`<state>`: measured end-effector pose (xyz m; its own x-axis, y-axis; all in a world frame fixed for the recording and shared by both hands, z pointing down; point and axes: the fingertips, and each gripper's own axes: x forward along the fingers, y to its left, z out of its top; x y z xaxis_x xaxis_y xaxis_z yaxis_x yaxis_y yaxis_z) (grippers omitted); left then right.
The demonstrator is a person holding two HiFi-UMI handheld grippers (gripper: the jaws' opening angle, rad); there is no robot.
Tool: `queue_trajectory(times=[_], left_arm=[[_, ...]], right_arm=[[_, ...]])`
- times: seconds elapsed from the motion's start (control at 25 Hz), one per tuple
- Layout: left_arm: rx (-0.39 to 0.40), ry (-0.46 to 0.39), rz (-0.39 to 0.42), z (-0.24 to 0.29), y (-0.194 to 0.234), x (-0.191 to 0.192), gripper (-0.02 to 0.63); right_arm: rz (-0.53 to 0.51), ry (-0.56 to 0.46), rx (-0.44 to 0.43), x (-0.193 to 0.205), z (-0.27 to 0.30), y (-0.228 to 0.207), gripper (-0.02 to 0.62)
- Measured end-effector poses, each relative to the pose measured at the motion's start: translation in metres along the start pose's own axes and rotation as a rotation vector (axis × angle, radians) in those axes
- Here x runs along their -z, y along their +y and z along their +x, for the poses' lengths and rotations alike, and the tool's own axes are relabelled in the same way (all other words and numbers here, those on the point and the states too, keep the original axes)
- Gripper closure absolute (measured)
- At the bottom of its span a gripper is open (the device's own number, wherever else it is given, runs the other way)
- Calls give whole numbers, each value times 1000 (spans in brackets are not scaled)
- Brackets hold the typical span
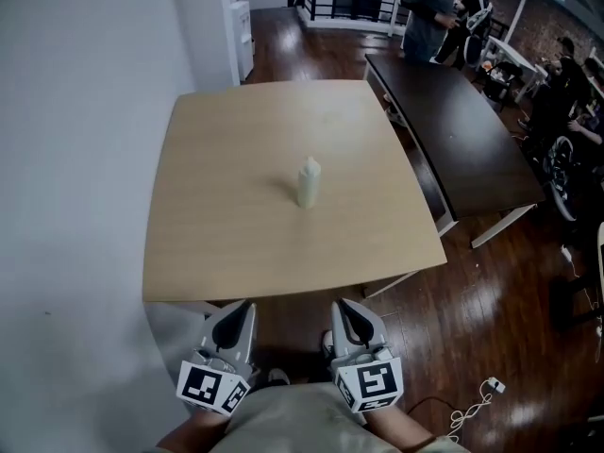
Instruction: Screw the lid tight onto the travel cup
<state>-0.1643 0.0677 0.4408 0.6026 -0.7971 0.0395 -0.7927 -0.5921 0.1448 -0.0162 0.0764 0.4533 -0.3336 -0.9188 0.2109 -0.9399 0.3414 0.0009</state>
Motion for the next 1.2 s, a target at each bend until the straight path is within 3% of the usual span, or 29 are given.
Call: queue_trajectory(times=[0.28,0.68,0.84,1.0,1.2], left_arm=[[-9,-56,4,-21,-46,-5,604],[-77,-9,-36,-60,-159,28,604],[-75,12,-17,-59,-182,40,604],[-77,35,-55,-62,-199,47,604],[-71,65,-25,-67,-211,55,604]], right_arm=[[-44,-44,-36,-6,-49,12,594],[-78,-59,-164,13,-143,6,594],[-101,-52,-199,30,-158,3,594],[-94,-50,-218,37,-172,1,594],[-89,-47,-237,37,-185,1,594]])
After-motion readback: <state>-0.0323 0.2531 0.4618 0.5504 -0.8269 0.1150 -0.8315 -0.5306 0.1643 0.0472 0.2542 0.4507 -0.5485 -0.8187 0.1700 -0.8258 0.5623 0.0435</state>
